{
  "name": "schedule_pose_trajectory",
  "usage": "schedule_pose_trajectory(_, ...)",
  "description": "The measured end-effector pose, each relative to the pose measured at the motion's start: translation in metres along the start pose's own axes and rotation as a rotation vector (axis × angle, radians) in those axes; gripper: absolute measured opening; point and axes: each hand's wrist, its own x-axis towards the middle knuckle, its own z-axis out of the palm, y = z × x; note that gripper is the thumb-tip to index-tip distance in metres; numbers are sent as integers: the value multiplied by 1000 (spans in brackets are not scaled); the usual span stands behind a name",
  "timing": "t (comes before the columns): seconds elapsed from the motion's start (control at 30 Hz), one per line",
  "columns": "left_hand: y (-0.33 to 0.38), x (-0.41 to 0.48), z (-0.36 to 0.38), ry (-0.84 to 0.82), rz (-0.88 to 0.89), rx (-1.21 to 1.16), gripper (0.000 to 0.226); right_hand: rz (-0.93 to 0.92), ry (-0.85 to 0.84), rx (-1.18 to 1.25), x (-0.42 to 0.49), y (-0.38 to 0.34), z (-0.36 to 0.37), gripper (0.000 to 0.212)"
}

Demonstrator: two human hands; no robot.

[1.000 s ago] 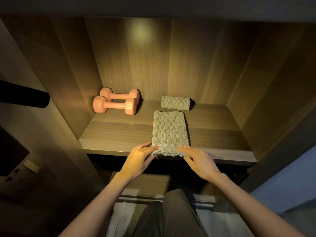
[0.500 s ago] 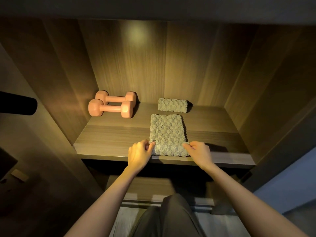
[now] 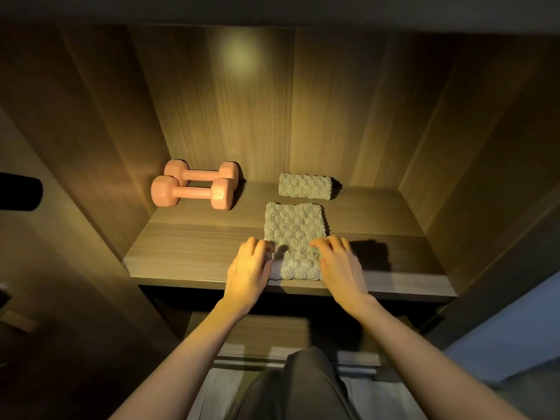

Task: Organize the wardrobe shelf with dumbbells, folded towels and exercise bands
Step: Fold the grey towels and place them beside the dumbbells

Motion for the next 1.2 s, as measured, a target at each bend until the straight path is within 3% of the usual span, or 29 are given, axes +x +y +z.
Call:
schedule_pose_trajectory(0.1,1,7,-3,-101,273,181,23,-237,-89,-38,-6,6,1,61)
schedule_pose_trajectory(0.23,-6,-1,-3,-232,254,193,37,-283,-214,-88,-16,18,1,79)
schedule_pose_trajectory(0.33,-14,-14,-3,-315,221,106,51,-247,-250,-73,-23,22,0,66)
schedule_pose_trajectory(0.5,-13,-24,-7,-320,190,91,60,-228,-214,-65,-26,14,-4,60)
schedule_pose_trajectory(0.7,-11,-36,-9,-212,273,53,38,-214,-160,51,-41,20,-12,35)
schedule_pose_trajectory(0.9,-9,-27,-13,-198,-53,-160,22,124,-285,360,-33,26,-19,18)
schedule_pose_trajectory(1.1,1,-4,-8,-219,-440,-322,31,394,-123,518,-16,22,-11,35)
schedule_pose_trajectory(1.2,5,-1,-3,-101,-529,-298,33,486,-51,500,-10,20,-4,31)
